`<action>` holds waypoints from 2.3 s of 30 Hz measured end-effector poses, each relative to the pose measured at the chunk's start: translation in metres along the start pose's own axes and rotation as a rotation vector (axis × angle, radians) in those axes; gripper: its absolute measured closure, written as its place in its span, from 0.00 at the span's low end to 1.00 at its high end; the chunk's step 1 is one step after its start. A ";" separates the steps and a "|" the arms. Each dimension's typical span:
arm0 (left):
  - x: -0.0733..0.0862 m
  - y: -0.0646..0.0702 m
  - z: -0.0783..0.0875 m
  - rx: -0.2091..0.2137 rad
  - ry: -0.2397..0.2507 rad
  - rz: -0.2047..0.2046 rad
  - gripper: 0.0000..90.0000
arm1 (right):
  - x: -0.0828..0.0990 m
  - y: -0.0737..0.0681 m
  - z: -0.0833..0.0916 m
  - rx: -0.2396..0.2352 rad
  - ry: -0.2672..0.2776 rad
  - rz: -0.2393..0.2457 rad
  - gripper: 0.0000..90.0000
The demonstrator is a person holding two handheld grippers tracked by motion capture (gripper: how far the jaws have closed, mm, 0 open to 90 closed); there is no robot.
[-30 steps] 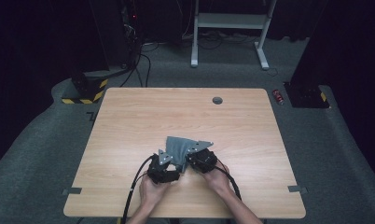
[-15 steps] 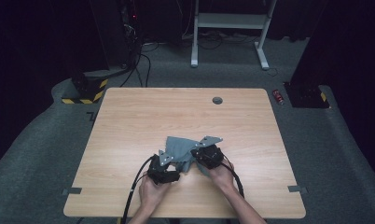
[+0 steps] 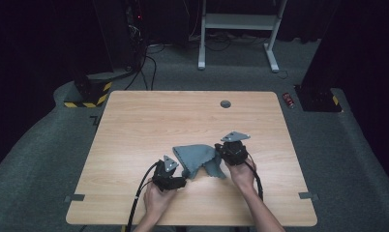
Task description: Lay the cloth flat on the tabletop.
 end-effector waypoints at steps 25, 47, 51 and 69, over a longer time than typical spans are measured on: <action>0.000 0.000 0.000 0.000 0.000 0.006 0.31 | 0.040 -0.058 -0.005 -0.170 -0.104 0.123 0.71; 0.000 0.000 0.000 0.000 -0.001 0.003 0.32 | -0.006 0.063 -0.007 0.115 -0.085 -0.084 1.00; 0.000 0.000 0.000 0.000 -0.001 0.003 0.32 | -0.002 0.078 -0.024 0.151 -0.126 -0.109 0.99; -0.006 -0.004 0.008 0.093 0.035 0.056 0.41 | 0.034 -0.015 -0.006 -0.092 -0.069 -0.021 0.80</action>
Point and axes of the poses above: each handheld gripper's, and its own axes: z roughly backward along the jaws, x roughly out of its underside, y roughly to its right, the point moved 9 cm from there along -z, roughly forward along the jaws, and after that the axes turned 7 degrees about -x, right-handed, at the moved point
